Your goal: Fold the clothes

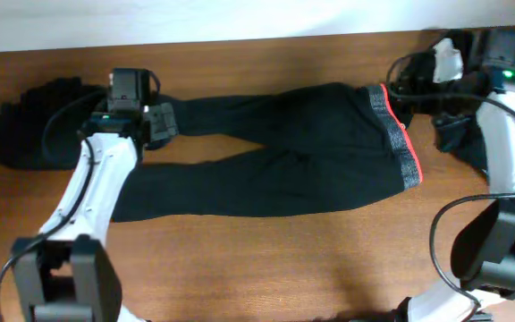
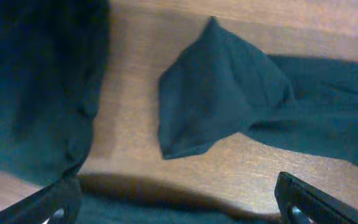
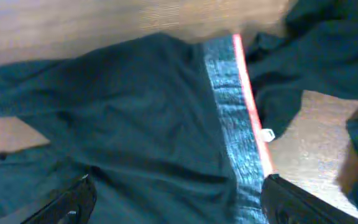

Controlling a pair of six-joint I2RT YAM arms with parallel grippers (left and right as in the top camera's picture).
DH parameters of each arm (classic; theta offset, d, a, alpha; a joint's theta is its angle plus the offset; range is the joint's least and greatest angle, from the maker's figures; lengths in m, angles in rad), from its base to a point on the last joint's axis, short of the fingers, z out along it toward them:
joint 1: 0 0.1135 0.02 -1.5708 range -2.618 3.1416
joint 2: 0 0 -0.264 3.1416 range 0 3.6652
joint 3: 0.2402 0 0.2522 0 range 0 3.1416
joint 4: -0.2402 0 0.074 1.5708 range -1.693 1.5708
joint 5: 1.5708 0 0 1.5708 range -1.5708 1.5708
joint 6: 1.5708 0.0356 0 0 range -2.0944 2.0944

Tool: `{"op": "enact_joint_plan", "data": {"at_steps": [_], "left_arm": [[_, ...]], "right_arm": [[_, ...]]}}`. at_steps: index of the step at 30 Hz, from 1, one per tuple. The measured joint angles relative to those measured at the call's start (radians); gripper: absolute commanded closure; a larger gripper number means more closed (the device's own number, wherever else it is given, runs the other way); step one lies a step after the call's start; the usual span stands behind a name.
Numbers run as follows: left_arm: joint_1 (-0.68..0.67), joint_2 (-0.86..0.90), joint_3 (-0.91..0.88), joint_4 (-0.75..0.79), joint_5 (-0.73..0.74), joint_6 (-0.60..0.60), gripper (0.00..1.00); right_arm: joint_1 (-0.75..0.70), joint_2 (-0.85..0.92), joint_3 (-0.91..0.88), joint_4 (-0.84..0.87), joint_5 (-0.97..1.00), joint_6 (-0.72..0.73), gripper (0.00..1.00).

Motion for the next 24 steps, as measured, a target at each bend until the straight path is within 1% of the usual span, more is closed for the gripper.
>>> {"op": "enact_joint_plan", "data": {"at_steps": [4, 9, 13, 15, 16, 17, 19, 22, 23, 24], "left_arm": [[-0.041, 0.117, 0.0, 0.003, -0.024, 0.059, 0.02], [-0.059, 0.235, 0.0, 0.035, -0.154, 0.085, 0.02], [-0.059, 0.258, 0.0, 0.103, -0.211, 0.09, 0.02], [-0.059, 0.258, 0.0, 0.13, -0.222, 0.09, 0.09], [-0.059, 0.258, 0.0, 0.143, -0.225, 0.092, 0.18], [-0.059, 0.258, 0.0, 0.148, -0.228, 0.094, 0.35], [-0.059, 0.258, 0.0, 0.166, -0.232, 0.097, 0.72], [-0.059, 0.258, 0.0, 0.186, -0.237, 0.097, 0.91], [-0.059, 0.258, 0.0, 0.19, -0.237, 0.102, 0.99], [-0.059, 0.258, 0.0, 0.192, -0.238, 0.103, 0.99]], "right_arm": [[0.031, 0.0, 0.0, 0.003, 0.035, -0.001, 0.1], [0.033, 0.0, 0.0, 0.002, 0.051, -0.003, 0.09], [0.033, 0.0, 0.0, 0.002, 0.056, -0.003, 0.07], [0.033, 0.0, 0.0, 0.002, 0.056, -0.004, 0.07], [0.033, 0.0, 0.0, 0.002, 0.056, -0.004, 0.07], [0.033, 0.0, 0.0, 0.002, 0.056, -0.004, 0.07], [0.033, 0.0, 0.0, 0.002, 0.056, -0.003, 0.07], [0.033, 0.0, 0.0, 0.002, 0.056, -0.003, 0.06], [0.033, 0.0, 0.0, 0.001, 0.056, -0.004, 0.06], [0.033, 0.0, 0.0, 0.0, 0.056, -0.004, 0.06]]}}
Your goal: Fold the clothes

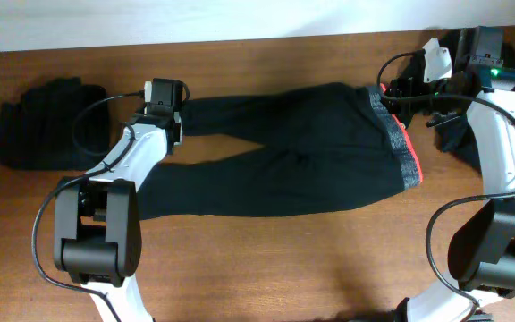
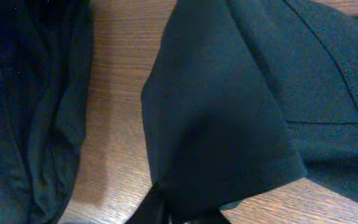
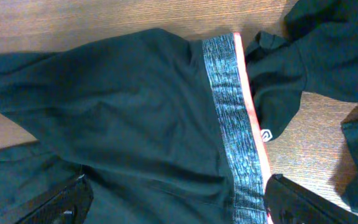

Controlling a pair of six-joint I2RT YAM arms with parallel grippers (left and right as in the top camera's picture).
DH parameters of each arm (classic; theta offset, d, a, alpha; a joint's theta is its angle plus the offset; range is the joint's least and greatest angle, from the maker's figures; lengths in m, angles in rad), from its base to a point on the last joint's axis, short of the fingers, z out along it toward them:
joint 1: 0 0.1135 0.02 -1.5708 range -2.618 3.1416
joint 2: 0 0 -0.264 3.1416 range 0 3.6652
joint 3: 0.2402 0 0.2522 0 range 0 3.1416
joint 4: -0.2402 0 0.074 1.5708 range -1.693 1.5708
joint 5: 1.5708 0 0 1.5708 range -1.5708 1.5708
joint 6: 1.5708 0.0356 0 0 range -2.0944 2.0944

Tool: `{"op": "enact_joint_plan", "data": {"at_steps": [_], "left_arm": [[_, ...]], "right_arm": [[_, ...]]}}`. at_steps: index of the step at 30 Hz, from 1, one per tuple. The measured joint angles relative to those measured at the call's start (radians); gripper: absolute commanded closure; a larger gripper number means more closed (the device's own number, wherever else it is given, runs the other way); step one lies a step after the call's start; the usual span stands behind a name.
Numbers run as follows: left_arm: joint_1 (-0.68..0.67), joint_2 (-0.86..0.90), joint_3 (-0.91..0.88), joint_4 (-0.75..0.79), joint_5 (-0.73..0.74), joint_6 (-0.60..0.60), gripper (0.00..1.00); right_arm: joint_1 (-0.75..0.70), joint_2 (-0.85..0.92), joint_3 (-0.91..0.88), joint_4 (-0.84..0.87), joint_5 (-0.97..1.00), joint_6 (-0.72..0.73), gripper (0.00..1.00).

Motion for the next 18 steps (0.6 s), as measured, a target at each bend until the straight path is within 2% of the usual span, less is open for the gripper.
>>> {"op": "enact_joint_plan", "data": {"at_steps": [9, 18], "left_arm": [[0.018, 0.0, 0.061, -0.015, -0.09, 0.001, 0.99], [0.175, 0.0, 0.113, -0.013, -0.112, 0.001, 0.99]], "right_arm": [[0.0, 0.0, 0.0, -0.006, 0.0, 0.0, 0.06], [0.0, 0.0, 0.0, -0.011, 0.0, 0.0, 0.06]]}}
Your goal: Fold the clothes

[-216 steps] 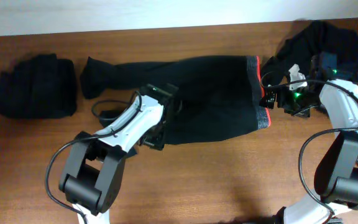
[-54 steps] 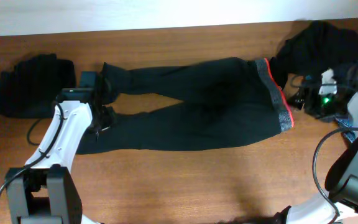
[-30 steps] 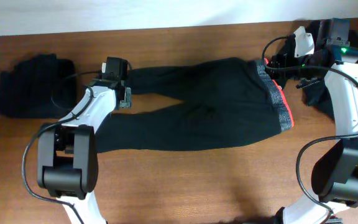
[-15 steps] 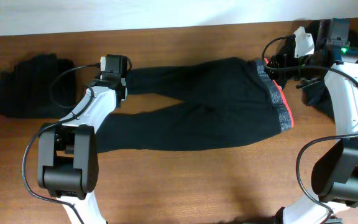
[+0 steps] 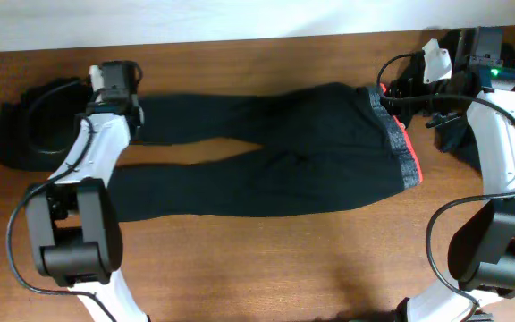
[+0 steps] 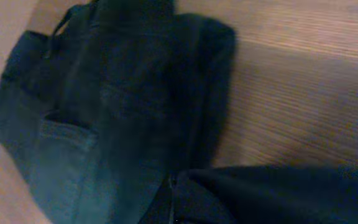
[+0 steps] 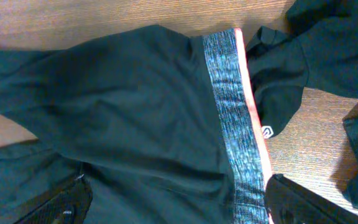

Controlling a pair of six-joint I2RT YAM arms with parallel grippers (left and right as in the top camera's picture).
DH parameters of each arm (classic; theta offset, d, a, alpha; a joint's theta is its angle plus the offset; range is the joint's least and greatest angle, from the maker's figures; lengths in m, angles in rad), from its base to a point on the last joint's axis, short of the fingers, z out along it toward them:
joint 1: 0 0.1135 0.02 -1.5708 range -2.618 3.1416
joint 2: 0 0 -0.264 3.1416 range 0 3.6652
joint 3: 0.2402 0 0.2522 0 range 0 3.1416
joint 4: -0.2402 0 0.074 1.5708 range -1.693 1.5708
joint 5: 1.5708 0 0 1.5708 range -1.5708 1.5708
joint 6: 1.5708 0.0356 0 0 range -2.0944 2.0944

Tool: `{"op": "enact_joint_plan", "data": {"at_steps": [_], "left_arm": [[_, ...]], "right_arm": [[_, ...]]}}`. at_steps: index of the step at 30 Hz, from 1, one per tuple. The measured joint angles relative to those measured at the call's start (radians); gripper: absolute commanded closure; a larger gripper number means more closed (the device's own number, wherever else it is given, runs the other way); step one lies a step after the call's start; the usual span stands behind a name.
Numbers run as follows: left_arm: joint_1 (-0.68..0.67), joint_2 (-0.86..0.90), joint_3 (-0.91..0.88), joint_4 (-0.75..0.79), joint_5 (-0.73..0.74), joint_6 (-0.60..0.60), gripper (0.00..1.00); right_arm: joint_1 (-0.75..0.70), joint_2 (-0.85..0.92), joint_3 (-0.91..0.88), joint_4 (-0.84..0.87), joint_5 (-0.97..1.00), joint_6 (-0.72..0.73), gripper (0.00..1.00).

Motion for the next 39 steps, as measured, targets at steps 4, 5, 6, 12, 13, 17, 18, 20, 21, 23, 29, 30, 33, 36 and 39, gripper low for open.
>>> {"op": "enact_joint_plan", "data": {"at_steps": [4, 5, 6, 12, 13, 17, 18, 20, 21, 23, 29, 30, 33, 36, 39], "left_arm": [[0.036, 0.0, 0.0, 0.0, 0.0, 0.0, 0.99], [0.04, 0.0, 0.0, 0.005, 0.0, 0.0, 0.99], [0.04, 0.0, 0.0, 0.013, 0.0, 0.0, 0.99], [0.029, 0.0, 0.005, 0.055, 0.0, 0.001, 0.99], [0.023, 0.0, 0.008, 0.069, 0.0, 0.004, 0.99], [0.0, 0.0, 0.021, 0.084, 0.0, 0.008, 0.99], [-0.007, 0.0, 0.029, 0.089, 0.0, 0.008, 0.99], [-0.013, 0.0, 0.036, 0.104, -0.006, 0.008, 0.99], [-0.014, 0.0, 0.043, 0.132, -0.017, 0.008, 0.99], [-0.014, 0.0, 0.047, 0.156, -0.029, 0.008, 0.99], [-0.01, 0.0, 0.047, 0.217, -0.041, 0.008, 0.99], [-0.006, 0.0, 0.047, 0.22, -0.041, 0.008, 0.93], [0.014, 0.005, 0.047, 0.218, -0.044, 0.016, 0.01], [0.026, 0.015, 0.047, 0.2, -0.046, 0.016, 0.01], [0.031, 0.022, 0.047, 0.185, -0.048, 0.015, 0.01]], "right_arm": [[0.0, 0.0, 0.0, 0.0, 0.0, 0.0, 0.06], [0.0, 0.0, 0.0, -0.001, 0.0, 0.0, 0.06], [0.0, 0.0, 0.0, -0.002, 0.0, 0.0, 0.06], [0.0, 0.0, 0.0, -0.007, 0.0, 0.0, 0.06], [0.0, 0.0, 0.0, -0.007, 0.0, 0.0, 0.06], [0.0, 0.0, 0.0, -0.007, 0.0, 0.0, 0.06], [0.0, 0.0, 0.0, -0.007, 0.0, 0.0, 0.06], [0.0, 0.0, 0.0, -0.007, 0.0, 0.0, 0.06], [0.0, 0.0, 0.0, -0.007, 0.0, 0.0, 0.06], [0.0, 0.0, 0.0, -0.007, 0.0, 0.0, 0.06], [0.0, 0.0, 0.0, -0.011, 0.0, -0.013, 0.06], [0.0, 0.0, 0.0, -0.011, 0.0, -0.014, 0.06], [0.0, 0.0, 0.0, -0.011, 0.0, -0.016, 0.06], [0.0, 0.0, 0.0, -0.01, 0.013, -0.018, 0.05], [0.0, 0.0, 0.0, -0.01, 0.02, -0.018, 0.05]]}}
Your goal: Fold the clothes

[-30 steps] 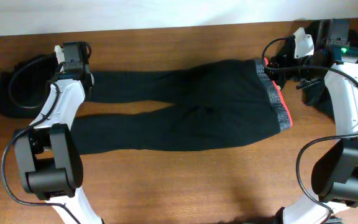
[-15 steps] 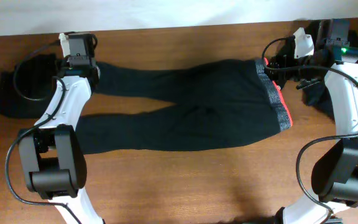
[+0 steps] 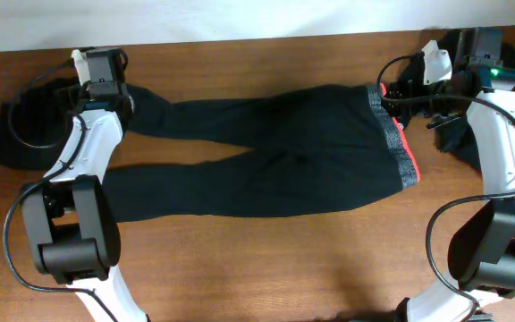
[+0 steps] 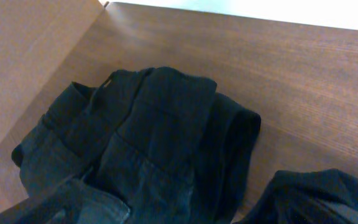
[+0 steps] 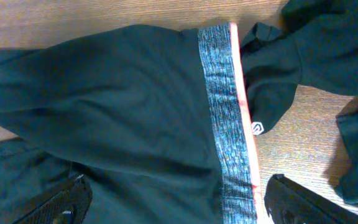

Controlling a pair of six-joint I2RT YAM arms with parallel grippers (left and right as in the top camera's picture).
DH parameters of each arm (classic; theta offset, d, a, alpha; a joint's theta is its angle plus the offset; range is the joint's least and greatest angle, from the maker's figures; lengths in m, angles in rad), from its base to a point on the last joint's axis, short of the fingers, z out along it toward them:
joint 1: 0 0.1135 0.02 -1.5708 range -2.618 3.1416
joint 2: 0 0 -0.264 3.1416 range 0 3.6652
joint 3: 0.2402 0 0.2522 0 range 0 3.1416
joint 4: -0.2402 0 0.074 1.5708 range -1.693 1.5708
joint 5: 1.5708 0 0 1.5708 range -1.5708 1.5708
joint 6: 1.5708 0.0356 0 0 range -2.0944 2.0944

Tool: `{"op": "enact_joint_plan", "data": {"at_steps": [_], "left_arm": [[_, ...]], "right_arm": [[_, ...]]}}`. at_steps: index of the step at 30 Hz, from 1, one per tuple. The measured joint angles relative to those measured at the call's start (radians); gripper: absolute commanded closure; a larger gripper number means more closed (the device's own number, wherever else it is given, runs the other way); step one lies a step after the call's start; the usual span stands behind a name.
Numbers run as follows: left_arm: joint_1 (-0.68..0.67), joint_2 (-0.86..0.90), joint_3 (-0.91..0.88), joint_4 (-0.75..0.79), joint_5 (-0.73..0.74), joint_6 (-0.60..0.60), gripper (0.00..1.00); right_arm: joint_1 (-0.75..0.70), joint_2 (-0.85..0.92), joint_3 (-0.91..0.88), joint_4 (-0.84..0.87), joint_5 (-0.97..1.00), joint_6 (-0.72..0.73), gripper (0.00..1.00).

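Note:
Black leggings (image 3: 284, 161) lie flat across the table, with the grey, red-edged waistband (image 3: 402, 152) at the right. The upper leg's end (image 3: 141, 98) reaches my left gripper (image 3: 105, 85) near the back edge. In the left wrist view that leg end (image 4: 322, 199) bulges at the lower right. No closed fingers show at centre, so the gripper reads as open. My right gripper (image 5: 179, 208) hangs open over the waistband (image 5: 229, 124), with one finger on either side and nothing held. In the overhead view the right gripper (image 3: 401, 91) is at the waistband's back corner.
A pile of dark jeans and clothes (image 3: 34, 125) lies at the far left, just beyond the leg end, and fills the left wrist view as the dark pile (image 4: 135, 155). More dark garments (image 3: 459, 134) lie under the right arm. The wooden table (image 3: 240, 268) runs to the front.
My left gripper has moved a little left and toward the back edge, and the upper leg's end has swung back with it. It was shut on the leg and now reads as open. The right arm stayed put.
My left gripper was first open above the bunched end of the upper leg. Then it was shut on that end. Then the end was further left beside the dark pile and the leg was stretched out. Now the leg is straighter. The right gripper stayed open over the waistband.

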Motion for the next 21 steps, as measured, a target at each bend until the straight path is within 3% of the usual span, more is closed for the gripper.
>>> {"op": "enact_joint_plan", "data": {"at_steps": [8, 16, 21], "left_arm": [[-0.001, 0.002, 0.013, -0.158, 0.024, 0.003, 0.01], [-0.001, 0.008, 0.292, -0.593, 0.203, -0.035, 0.01], [-0.001, 0.007, 0.457, -0.842, 0.326, -0.047, 0.0]], "right_arm": [[0.0, 0.0, 0.0, 0.0, 0.006, 0.0, 0.01], [-0.013, 0.0, 0.0, -0.027, 0.006, 0.004, 0.01], [-0.04, 0.0, 0.01, -0.137, 0.005, 0.005, 0.01]]}}
